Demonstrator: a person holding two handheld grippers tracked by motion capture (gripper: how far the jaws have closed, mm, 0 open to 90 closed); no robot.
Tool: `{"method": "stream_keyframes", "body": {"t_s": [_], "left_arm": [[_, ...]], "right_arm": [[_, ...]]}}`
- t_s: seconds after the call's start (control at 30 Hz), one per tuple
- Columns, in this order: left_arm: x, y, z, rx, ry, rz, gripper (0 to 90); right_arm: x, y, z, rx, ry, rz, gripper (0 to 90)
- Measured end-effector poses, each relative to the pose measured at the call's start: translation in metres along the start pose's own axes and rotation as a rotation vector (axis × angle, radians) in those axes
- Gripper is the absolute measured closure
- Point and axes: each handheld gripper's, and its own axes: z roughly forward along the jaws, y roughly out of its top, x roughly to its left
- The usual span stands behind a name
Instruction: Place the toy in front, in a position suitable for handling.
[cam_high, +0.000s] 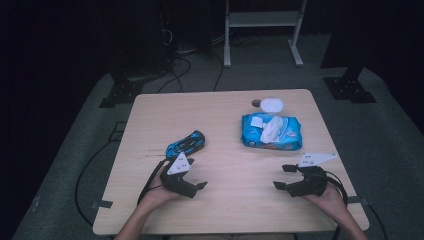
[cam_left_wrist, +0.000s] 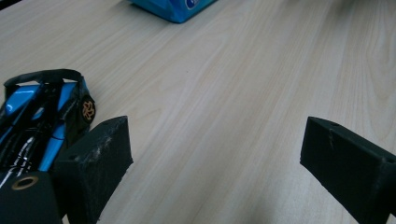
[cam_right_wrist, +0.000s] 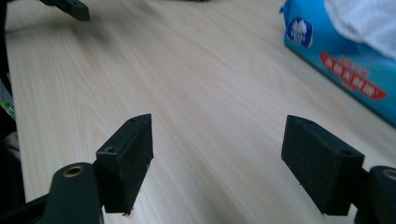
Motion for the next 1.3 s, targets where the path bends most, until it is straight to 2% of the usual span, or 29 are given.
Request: {"method": "stream_keyframes", "body": {"t_s": [0.13,0.27,0.43,0.6,0.77,0.87,0.9,0.97,1.0,1.1,1.17,1.23,1.3], "left_arm": [[0.007,0.005,-0.005,-0.004,0.007,-0.005,8.2],[0.014,0.01,-0.012,-0.008,0.026,-0.001,8.2],[0.023,0.01,-0.021,-0.009,0.047,-0.004,8.2],[0.037,0.007,-0.024,0.003,0.077,-0.034,5.7],[0.053,0.004,-0.022,0.014,0.098,-0.048,5.2],[0.061,0.001,-0.02,-0.002,0.116,-0.062,4.0],[0.064,0.001,-0.019,0.013,0.118,-0.069,4.0],[0.069,0.001,-0.016,0.045,0.139,-0.055,2.6],[0.07,0.0,-0.014,0.04,0.142,-0.062,2.7],[0.075,0.0,-0.012,0.058,0.148,-0.038,2.6],[0.078,0.0,-0.01,0.061,0.157,-0.036,2.6],[0.081,-0.002,-0.01,0.06,0.155,-0.036,2.6],[0.084,-0.005,-0.009,0.06,0.159,-0.038,2.7]], "right_arm": [[0.003,0.018,-0.001,-0.03,0.019,-0.015,24.2],[0.004,0.036,0.003,-0.019,0.03,-0.031,24.2],[0.005,0.059,0.014,-0.004,0.038,-0.051,23.9],[0.005,0.089,0.029,0.0,0.047,-0.073,23.8],[0.007,0.121,0.049,0.011,0.062,-0.097,23.8],[0.008,0.139,0.064,0.022,0.076,-0.113,23.8],[0.009,0.145,0.069,0.023,0.079,-0.122,23.9],[0.01,0.155,0.08,0.025,0.082,-0.118,23.9],[0.01,0.159,0.085,0.028,0.084,-0.12,23.9],[0.01,0.17,0.104,0.042,0.086,-0.119,23.9],[0.01,0.177,0.117,0.057,0.091,-0.118,23.9],[0.01,0.183,0.128,0.05,0.091,-0.116,24.1],[0.008,0.188,0.139,0.058,0.094,-0.099,24.2]]}}
